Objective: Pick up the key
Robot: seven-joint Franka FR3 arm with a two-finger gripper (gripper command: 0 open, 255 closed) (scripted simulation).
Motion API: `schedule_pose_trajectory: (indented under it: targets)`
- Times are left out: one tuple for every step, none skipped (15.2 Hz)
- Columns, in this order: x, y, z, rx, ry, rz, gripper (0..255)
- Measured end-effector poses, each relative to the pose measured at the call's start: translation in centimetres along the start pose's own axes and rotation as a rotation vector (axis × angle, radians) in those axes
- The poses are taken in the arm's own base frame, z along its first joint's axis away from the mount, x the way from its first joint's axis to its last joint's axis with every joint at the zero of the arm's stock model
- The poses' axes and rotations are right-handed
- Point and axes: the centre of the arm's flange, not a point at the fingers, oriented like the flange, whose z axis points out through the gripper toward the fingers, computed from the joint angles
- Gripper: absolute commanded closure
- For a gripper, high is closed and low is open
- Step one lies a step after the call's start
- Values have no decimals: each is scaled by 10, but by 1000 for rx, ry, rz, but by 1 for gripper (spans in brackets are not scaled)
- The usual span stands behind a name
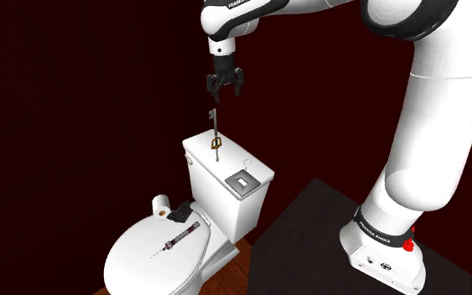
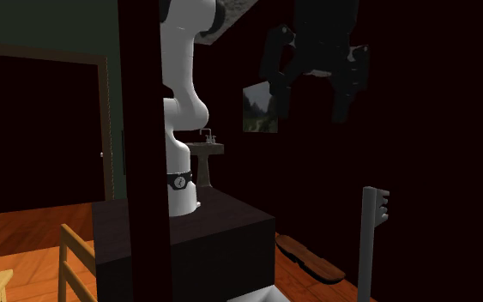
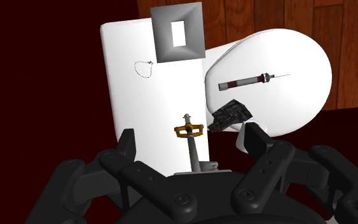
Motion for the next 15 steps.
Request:
schedule_pose_trajectory:
  targets:
    - [9, -6, 2, 0, -1, 1, 0]
    - [21, -7, 9, 1, -1, 2, 0]
    - [36, -13, 15, 2, -1, 4, 0]
    - [44, -17, 19, 2, -3, 5, 0]
    - [57, -18, 21, 3, -3, 6, 0]
    - [70, -21, 25, 4, -3, 7, 0]
    - [77, -24, 27, 4, -4, 8, 0]
    - [81, -24, 31, 4, -4, 8, 0]
    - [84, -24, 37, 4, -4, 9, 0]
    - [85, -26, 42, 4, -4, 9, 0]
    - [86, -26, 47, 4, -4, 9, 0]
    - [87, -26, 52, 5, -4, 9, 0]
    - [88, -25, 56, 5, -4, 9, 0]
    - [90, -26, 63, 5, -4, 9, 0]
    - [90, -26, 67, 5, -5, 9, 0]
